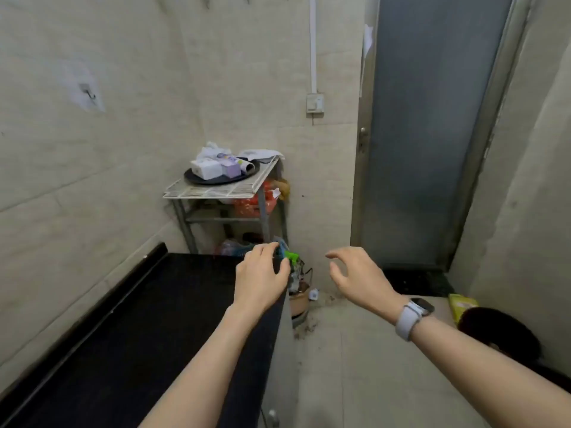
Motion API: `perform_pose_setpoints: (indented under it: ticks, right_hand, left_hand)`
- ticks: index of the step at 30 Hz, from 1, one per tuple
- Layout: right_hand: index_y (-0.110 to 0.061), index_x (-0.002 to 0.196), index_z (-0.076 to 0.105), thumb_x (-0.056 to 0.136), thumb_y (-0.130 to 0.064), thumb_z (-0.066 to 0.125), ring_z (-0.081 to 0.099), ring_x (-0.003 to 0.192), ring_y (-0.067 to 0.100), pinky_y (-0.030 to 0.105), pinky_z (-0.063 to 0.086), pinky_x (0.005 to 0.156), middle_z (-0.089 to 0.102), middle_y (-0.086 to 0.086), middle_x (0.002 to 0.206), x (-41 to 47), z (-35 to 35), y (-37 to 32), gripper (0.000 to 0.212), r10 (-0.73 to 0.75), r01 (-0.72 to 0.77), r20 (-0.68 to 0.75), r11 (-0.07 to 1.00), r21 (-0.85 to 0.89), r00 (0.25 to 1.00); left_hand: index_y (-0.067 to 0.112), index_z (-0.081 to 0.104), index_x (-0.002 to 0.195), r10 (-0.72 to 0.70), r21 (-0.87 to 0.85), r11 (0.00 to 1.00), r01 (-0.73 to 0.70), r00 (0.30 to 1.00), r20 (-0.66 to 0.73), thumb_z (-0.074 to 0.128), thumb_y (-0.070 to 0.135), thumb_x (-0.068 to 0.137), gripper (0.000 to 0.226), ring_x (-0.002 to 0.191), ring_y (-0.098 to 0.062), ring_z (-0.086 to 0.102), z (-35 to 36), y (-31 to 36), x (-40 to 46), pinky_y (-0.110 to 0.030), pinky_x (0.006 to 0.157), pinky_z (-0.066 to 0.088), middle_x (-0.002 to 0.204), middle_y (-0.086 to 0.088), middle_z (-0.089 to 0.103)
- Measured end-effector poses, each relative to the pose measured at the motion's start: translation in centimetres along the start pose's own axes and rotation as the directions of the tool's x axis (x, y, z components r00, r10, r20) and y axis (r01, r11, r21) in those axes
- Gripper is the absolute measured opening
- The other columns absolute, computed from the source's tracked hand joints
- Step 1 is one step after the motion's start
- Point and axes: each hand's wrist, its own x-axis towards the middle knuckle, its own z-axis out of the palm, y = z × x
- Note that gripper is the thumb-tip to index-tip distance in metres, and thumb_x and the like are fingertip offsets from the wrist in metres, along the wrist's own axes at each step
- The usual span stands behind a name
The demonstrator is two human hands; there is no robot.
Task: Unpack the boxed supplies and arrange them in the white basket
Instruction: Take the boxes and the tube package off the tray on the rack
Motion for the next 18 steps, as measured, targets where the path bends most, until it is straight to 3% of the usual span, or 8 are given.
perform_pose_setpoints:
  ticks: [7, 11, 18]
  right_hand:
    - [-0.015, 0.112, 0.06, 0.09, -0.025, 0.043, 0.047, 0.117, 0.021, 0.037, 0.042, 0.095, 0.063, 0.006, 0.116, 8.3, 2.7, 12.0, 0.03, 0.095, -0.086, 0.136, 0.994, -0.065, 0.986]
    - [-0.011, 0.113, 0.06, 0.091, -0.023, 0.042, 0.048, 0.116, 0.025, 0.032, 0.04, 0.093, 0.063, 0.01, 0.115, 17.1, 1.5, 17.5, 0.031, 0.068, -0.057, 0.207, 0.997, -0.058, 0.976]
    - [-0.009, 0.118, 0.057, 0.093, -0.021, 0.041, 0.048, 0.12, 0.026, 0.03, 0.036, 0.096, 0.058, 0.012, 0.126, 32.6, 2.7, 19.1, 0.032, -0.065, 0.056, 0.305, 0.998, 0.037, 0.95]
  left_hand:
    - [0.018, 0.053, 0.124, -0.099, 0.022, 0.995, 0.097, 0.993, 0.061, 0.05, 0.033, 0.089, 0.038, 0.118, -0.023, 0.051, 10.2, -1.2, 7.6, -0.039, 0.098, 0.039, 0.127, -0.004, 0.058]
    - [0.015, 0.052, 0.125, -0.139, 0.102, 0.986, 0.131, 0.987, 0.083, 0.049, 0.031, 0.09, 0.039, 0.119, -0.025, 0.05, 13.2, -0.4, 16.3, -0.04, 0.098, 0.039, 0.128, -0.006, 0.057]
    - [0.015, 0.051, 0.125, -0.137, 0.235, 0.963, 0.135, 0.99, -0.007, 0.047, 0.032, 0.091, 0.039, 0.118, -0.025, 0.049, 13.5, -1.6, 29.4, -0.04, 0.096, 0.039, 0.127, -0.005, 0.056]
